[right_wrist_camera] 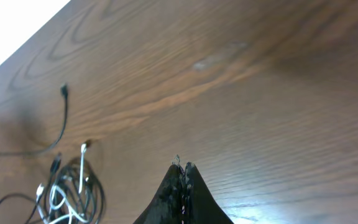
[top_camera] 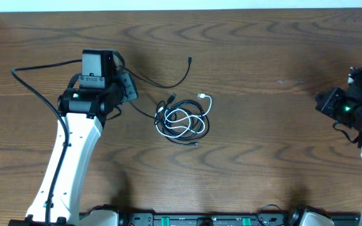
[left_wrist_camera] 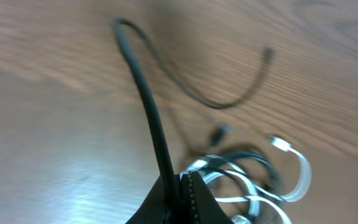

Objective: Untangle cables

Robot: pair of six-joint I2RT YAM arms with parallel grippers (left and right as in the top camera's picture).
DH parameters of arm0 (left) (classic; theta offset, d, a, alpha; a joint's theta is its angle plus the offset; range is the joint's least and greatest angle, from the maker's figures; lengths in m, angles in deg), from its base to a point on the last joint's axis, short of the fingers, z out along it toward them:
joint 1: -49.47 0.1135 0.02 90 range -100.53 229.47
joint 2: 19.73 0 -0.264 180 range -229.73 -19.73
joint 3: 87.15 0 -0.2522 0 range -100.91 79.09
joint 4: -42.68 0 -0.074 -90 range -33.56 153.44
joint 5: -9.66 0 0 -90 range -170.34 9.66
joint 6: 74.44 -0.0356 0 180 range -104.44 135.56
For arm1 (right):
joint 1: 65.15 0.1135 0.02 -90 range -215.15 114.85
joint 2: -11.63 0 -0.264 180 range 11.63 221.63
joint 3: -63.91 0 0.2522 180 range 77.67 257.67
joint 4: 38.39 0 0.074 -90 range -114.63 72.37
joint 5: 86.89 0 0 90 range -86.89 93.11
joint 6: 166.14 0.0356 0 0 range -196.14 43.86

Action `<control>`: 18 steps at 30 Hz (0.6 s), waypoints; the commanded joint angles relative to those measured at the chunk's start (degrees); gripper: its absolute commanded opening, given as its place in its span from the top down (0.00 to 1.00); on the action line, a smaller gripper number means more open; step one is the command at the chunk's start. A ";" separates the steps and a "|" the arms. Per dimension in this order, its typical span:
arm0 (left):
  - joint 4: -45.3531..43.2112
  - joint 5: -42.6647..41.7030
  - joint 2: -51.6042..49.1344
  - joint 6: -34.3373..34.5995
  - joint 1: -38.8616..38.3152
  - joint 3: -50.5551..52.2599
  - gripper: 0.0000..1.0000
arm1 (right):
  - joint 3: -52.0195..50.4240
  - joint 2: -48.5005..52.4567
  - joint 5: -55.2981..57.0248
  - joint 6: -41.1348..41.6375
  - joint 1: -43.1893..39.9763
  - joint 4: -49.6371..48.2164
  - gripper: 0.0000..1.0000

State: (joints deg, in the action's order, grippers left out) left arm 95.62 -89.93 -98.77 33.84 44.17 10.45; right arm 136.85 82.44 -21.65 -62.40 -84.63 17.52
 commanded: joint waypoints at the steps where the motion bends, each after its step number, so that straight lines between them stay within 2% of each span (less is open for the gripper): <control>1: -3.30 -16.17 0.96 -3.43 0.09 -0.98 0.93 | 0.81 -0.39 -4.26 -3.50 3.37 -0.48 0.99; 5: -13.44 -31.93 0.94 0.07 0.09 -0.98 0.93 | 0.81 -0.39 -6.51 -5.05 8.85 -1.55 0.86; 8: -22.40 -37.33 0.96 9.73 0.09 -0.98 0.93 | 0.81 -0.39 -6.51 -5.03 13.64 -2.89 0.69; 11: -30.75 -40.19 0.94 19.43 0.09 -0.98 0.93 | 0.81 -0.31 -6.78 -4.98 17.92 -4.61 0.57; 13: -36.00 -41.92 0.96 24.83 0.09 -0.98 0.93 | 0.81 -0.07 -6.99 -4.33 20.33 -5.79 0.53; 18: -45.03 -43.89 0.94 34.67 -0.72 -0.98 0.92 | 0.81 1.75 -7.19 -1.11 25.83 -9.31 0.50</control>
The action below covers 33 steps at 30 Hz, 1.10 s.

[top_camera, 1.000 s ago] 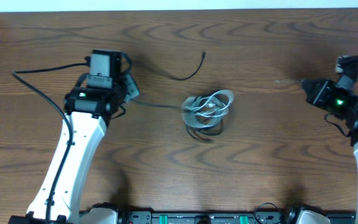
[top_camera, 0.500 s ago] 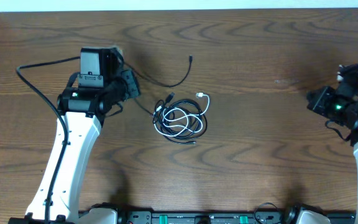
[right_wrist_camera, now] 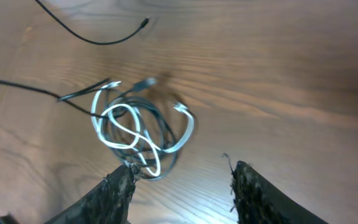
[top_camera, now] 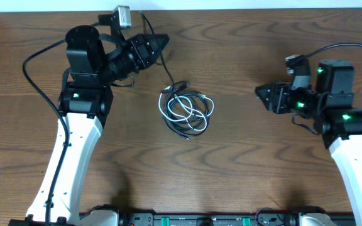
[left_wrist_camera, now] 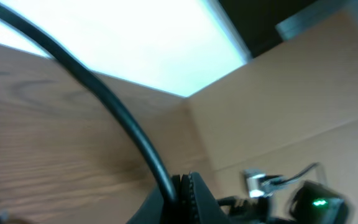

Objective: Untangle cables

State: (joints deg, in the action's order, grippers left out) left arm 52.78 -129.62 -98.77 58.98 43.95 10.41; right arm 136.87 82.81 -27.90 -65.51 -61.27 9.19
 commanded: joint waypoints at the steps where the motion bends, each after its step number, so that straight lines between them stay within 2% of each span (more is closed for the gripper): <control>1: -3.34 -4.31 0.96 10.84 -0.94 -0.94 0.92 | 0.79 1.99 -0.92 2.21 3.54 -1.70 0.49; 6: -6.64 -4.31 0.96 13.49 -3.61 -0.94 0.93 | 0.79 5.79 -1.11 2.73 7.87 -4.90 0.46; 12: -6.73 -5.22 0.94 13.44 -6.01 -0.94 0.93 | 0.79 10.54 -3.08 1.73 10.84 -11.10 0.33; 15: -6.54 -6.73 0.94 13.25 -6.47 -0.94 0.93 | 0.79 13.51 -4.09 2.43 11.39 -13.99 0.34; 17: -6.49 -8.22 0.94 12.81 -6.47 -0.94 0.93 | 0.79 15.74 -4.13 6.47 11.45 -15.74 0.34; 21: -4.17 -11.34 0.94 7.52 -6.47 -0.94 0.93 | 0.79 19.87 -4.50 15.67 11.45 -19.96 0.33; 28: 9.77 -11.74 0.94 -4.61 -6.47 -0.94 0.92 | 0.79 24.72 -8.59 29.35 13.11 -27.63 0.32; 33: 15.87 -11.04 0.94 -12.85 -6.47 -0.94 0.93 | 0.79 28.09 -8.59 34.07 15.39 -29.14 0.31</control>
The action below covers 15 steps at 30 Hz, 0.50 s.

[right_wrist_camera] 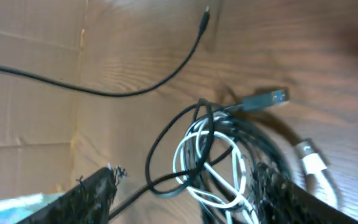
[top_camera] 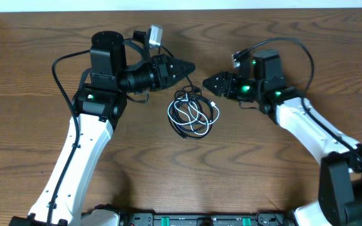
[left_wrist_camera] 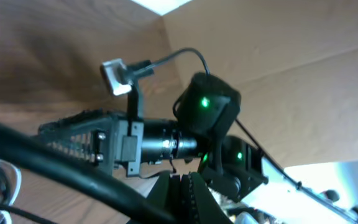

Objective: Untangle cables

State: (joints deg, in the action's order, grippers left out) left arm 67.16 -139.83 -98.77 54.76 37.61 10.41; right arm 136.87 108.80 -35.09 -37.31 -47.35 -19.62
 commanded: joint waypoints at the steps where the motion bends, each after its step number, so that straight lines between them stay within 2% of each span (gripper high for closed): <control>1: 2.64 -0.28 0.94 -9.94 -0.13 -0.94 0.93 | 0.79 2.86 -1.38 6.27 1.84 -0.61 0.32; 9: 14.10 7.37 0.94 -17.25 -0.13 -0.94 0.93 | 0.79 8.28 -1.42 10.78 3.52 -5.11 0.36; 15: 20.24 13.70 0.94 -19.06 -0.13 -0.94 0.93 | 0.79 11.69 -1.22 14.12 6.34 -12.15 0.43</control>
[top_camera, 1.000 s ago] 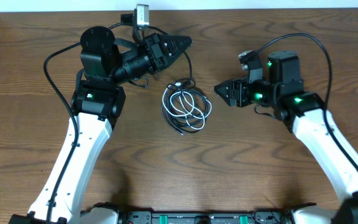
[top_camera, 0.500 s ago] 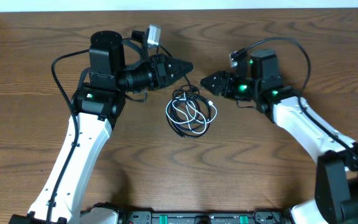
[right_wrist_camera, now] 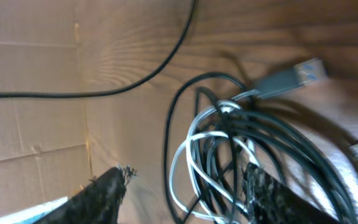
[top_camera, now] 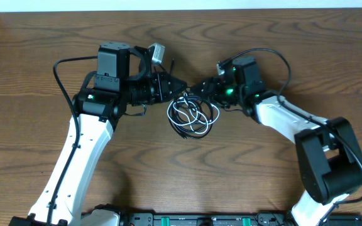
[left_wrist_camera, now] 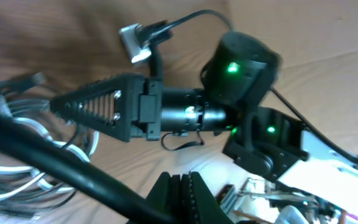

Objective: Untangle cables

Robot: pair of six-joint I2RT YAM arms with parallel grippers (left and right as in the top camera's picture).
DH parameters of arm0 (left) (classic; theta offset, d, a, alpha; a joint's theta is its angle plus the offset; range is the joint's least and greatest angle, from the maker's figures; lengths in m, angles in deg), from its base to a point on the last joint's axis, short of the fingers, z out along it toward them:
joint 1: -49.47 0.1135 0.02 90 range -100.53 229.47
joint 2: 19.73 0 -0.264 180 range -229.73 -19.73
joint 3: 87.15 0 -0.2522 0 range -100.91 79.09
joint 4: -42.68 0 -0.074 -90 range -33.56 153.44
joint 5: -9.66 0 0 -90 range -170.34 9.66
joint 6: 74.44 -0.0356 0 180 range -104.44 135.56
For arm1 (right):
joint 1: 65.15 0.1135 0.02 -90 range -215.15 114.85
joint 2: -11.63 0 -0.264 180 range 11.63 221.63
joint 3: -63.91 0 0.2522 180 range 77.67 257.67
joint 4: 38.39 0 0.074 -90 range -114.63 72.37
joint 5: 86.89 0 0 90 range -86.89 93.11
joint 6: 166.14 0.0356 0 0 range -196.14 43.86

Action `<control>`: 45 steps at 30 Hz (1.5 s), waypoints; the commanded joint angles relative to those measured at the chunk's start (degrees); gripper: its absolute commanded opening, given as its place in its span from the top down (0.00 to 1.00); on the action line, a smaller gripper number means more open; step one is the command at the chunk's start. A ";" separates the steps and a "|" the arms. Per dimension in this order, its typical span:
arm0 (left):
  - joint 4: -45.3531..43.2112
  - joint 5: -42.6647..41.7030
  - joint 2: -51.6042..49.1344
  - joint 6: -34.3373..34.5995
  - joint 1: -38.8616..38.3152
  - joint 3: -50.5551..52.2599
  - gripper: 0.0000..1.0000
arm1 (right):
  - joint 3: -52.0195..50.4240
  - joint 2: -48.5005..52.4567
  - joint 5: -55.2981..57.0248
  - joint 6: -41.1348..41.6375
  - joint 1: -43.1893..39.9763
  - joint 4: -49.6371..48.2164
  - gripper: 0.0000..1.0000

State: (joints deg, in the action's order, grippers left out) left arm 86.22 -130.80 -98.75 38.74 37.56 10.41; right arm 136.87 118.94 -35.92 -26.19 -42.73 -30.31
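Note:
A tangle of black and white cables [top_camera: 191,117] lies at mid-table. My left gripper [top_camera: 181,86] points right just above its back edge, shut on a thick black cable [left_wrist_camera: 55,165] that runs into the jaws [left_wrist_camera: 182,182]. My right gripper [top_camera: 198,88] faces it from the right, tip to tip. It is open, and the tangle's loops [right_wrist_camera: 229,146] lie between its fingers [right_wrist_camera: 114,186], level with its midpoint [right_wrist_camera: 188,169]. A USB plug [right_wrist_camera: 291,73] sticks out of the tangle. The left wrist view shows the right gripper [left_wrist_camera: 89,106] head-on.
A thin black cable [right_wrist_camera: 166,68] curves over the wood behind the tangle. The left arm's own lead [top_camera: 65,63] loops at the back left. Brown wooden table [top_camera: 281,169] all round, with a black rail along the front edge [top_camera: 193,220].
Both grippers have come lower and closer together. The right gripper has moved left so that its open fingers now straddle the tangle's top loops. The tangle lies where it was.
First my left gripper was low at the tangle's left, shut on the black cable, with the right arm at the far right, shut. Then the left held the cable up at the back and the right was open, nearer. Later both faced each other over the tangle, now closer.

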 commanded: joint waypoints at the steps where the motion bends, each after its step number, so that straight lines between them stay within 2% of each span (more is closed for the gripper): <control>1: 1.79 5.16 0.92 -3.08 -0.09 -0.94 0.93 | 0.79 1.88 -0.26 3.48 2.14 -1.75 0.44; 7: 4.35 8.26 0.92 -5.18 -0.09 -0.94 0.93 | 0.79 3.98 1.99 3.37 3.19 -1.97 0.59; 9: 5.97 11.54 0.92 -5.18 -0.09 -0.94 0.93 | 0.79 4.09 3.21 2.58 3.19 -2.32 0.67; 12: 8.72 17.94 0.92 -5.20 -0.09 -0.92 0.92 | 0.79 4.07 3.26 -0.55 2.80 -5.99 0.89; 15: 11.65 26.23 0.90 -5.18 -0.09 -0.85 0.93 | 0.79 3.87 -0.42 -0.92 1.51 -11.54 0.99; 20: 14.97 34.77 0.90 -5.18 -0.07 -0.24 0.93 | 0.81 1.66 -8.83 0.44 -2.95 -20.70 0.99; 24: 15.82 36.98 0.90 -5.16 -0.07 0.11 0.93 | 0.81 -2.84 -12.41 2.12 -8.28 -20.31 0.99; 30: 15.85 39.28 0.90 -5.16 -0.02 0.11 0.93 | 0.81 -12.48 -10.14 -2.82 -15.56 -6.93 0.99; 37: 15.85 41.13 0.90 -5.18 -0.02 0.11 0.93 | 1.64 -25.92 5.99 -15.72 -20.94 18.60 0.99; 40: 15.82 41.83 0.90 -5.18 -0.02 0.11 0.93 | 4.66 -29.64 11.91 -20.02 -22.18 26.93 0.99; 45: 15.82 44.65 0.90 -5.20 -0.02 0.11 0.93 | 13.75 -32.68 13.33 -27.52 -22.60 36.65 0.99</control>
State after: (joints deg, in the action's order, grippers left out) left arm 101.87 -89.86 -98.69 34.74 37.54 10.43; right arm 144.89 88.38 -26.67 -46.38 -64.79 4.60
